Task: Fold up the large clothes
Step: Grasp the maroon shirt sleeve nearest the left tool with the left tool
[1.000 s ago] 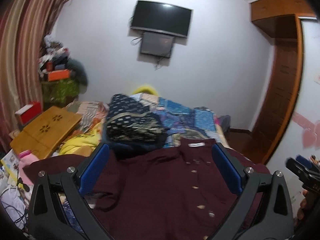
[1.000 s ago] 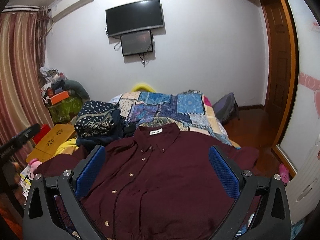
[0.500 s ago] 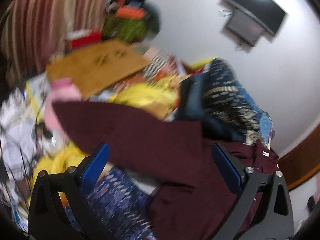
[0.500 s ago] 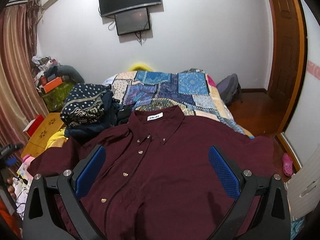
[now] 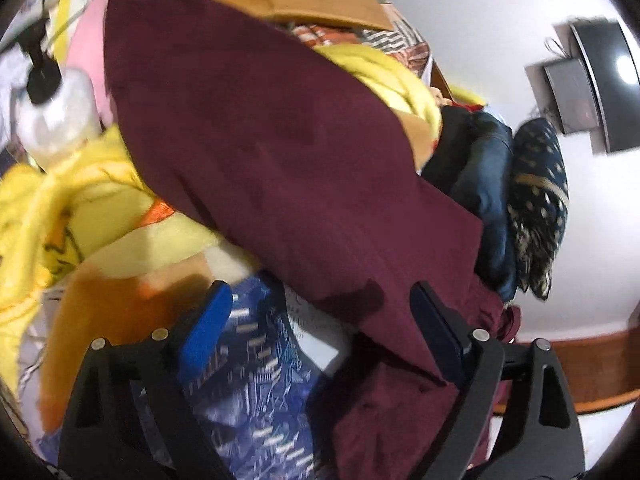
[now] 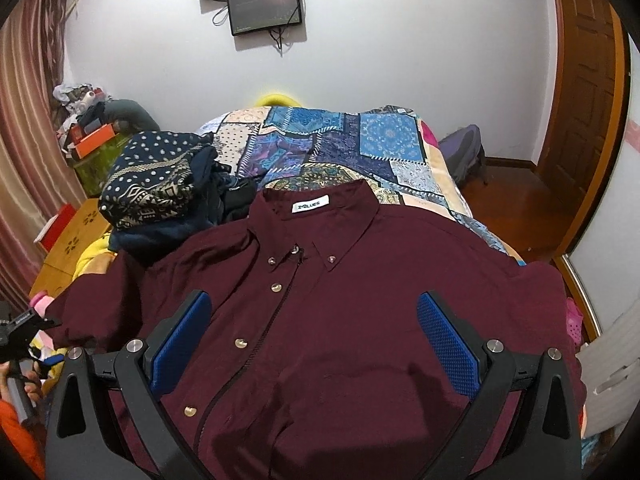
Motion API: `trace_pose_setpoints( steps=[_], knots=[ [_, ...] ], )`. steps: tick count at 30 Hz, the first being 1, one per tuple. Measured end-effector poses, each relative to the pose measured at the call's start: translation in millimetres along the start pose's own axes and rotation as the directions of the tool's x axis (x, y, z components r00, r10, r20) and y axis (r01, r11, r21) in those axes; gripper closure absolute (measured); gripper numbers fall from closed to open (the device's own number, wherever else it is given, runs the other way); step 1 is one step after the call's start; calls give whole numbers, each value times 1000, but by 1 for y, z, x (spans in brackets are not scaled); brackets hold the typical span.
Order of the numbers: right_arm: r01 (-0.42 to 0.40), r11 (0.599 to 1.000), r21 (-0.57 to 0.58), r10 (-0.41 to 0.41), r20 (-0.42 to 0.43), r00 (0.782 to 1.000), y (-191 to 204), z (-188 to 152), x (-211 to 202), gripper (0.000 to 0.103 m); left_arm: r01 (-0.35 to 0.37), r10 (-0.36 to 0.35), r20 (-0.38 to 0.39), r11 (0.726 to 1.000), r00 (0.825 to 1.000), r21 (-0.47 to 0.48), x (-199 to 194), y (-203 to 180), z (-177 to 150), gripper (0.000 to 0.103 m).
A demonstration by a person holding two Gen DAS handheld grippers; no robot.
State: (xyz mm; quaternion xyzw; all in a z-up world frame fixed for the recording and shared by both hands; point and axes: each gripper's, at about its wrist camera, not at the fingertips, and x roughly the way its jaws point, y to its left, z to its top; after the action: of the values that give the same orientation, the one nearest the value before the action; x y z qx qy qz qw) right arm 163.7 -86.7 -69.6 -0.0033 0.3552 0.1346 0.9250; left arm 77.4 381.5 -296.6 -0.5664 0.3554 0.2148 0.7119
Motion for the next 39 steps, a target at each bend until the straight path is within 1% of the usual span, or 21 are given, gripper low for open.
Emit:
trace_pose_setpoints(
  steps=[2,5,7,9,11,13,14,16,18,19,20,22,25,27,28,29,30,32,34,36,39],
  knots=[
    [2,1000,6,-2,-6,1000,-2,2,1,1,6,-6,-5,1000,1000,-27,8,5,7,17],
    [9,1000,15,-9,-7,1000,-5,5,2,1,-14,14,2,999,1000,-41,20,5,15,17],
    [15,1000,20,-15,-5,1000,-8,6,2,1,-24,24,11,999,1000,-26,23,1,19,17],
    [20,1000,23,-20,-3,1000,-9,6,3,1,-58,58,22,998,998,-2,26,-3,22,17],
    [23,999,29,-23,-3,1000,-10,7,5,1,-103,102,39,994,994,24,29,-11,23,22],
    [14,999,38,-14,0,1000,-11,7,6,1,-191,186,69,978,980,83,31,-22,19,36],
    [9,999,38,-9,0,1000,-10,7,7,1,-228,218,86,966,972,123,31,-29,17,40],
    [-6,1000,30,6,-3,1000,-9,8,9,1,-302,278,137,929,951,215,30,-48,9,64],
    [-20,1000,22,20,0,1000,-8,8,10,1,-368,317,206,879,926,304,25,-70,-1,77],
    [-27,999,19,27,1,1000,-7,8,10,1,-393,327,239,857,914,332,22,-80,-4,81],
    [-33,999,15,33,3,999,-6,8,9,1,-420,330,283,830,901,367,17,-92,-8,83],
    [-40,999,4,40,11,999,-6,7,7,1,-448,318,346,792,883,416,6,-115,-14,87],
    [-40,999,-14,40,22,999,-8,5,3,1,-445,240,422,746,874,496,-15,-156,-26,90],
    [-28,999,-25,29,30,999,-10,5,1,1,-440,180,461,707,869,554,-27,-189,-38,91],
    [-20,999,-29,21,33,999,-12,4,1,1,-434,150,472,689,869,580,-32,-204,-42,91],
    [-13,999,-30,14,36,999,-13,4,0,1,-420,121,473,680,873,601,-38,-213,-47,92],
    [-7,1000,-28,8,41,999,-15,3,-2,1,-387,68,465,666,883,638,-44,-229,-56,92],
    [0,1000,-23,1,49,999,-19,1,-5,1,-354,12,451,638,893,684,-50,-250,-71,92],
    [3,1000,-19,-2,54,999,-24,0,-7,1,-308,-49,417,599,908,739,-52,-274,-91,93],
    [10,1000,-20,-9,59,998,-27,-2,-10,1,-257,-89,368,566,926,783,-47,-289,-113,93],
    [24,999,-34,-22,60,998,-30,-4,-12,1,-213,-103,306,511,946,833,-30,-308,-147,92]
  ],
)
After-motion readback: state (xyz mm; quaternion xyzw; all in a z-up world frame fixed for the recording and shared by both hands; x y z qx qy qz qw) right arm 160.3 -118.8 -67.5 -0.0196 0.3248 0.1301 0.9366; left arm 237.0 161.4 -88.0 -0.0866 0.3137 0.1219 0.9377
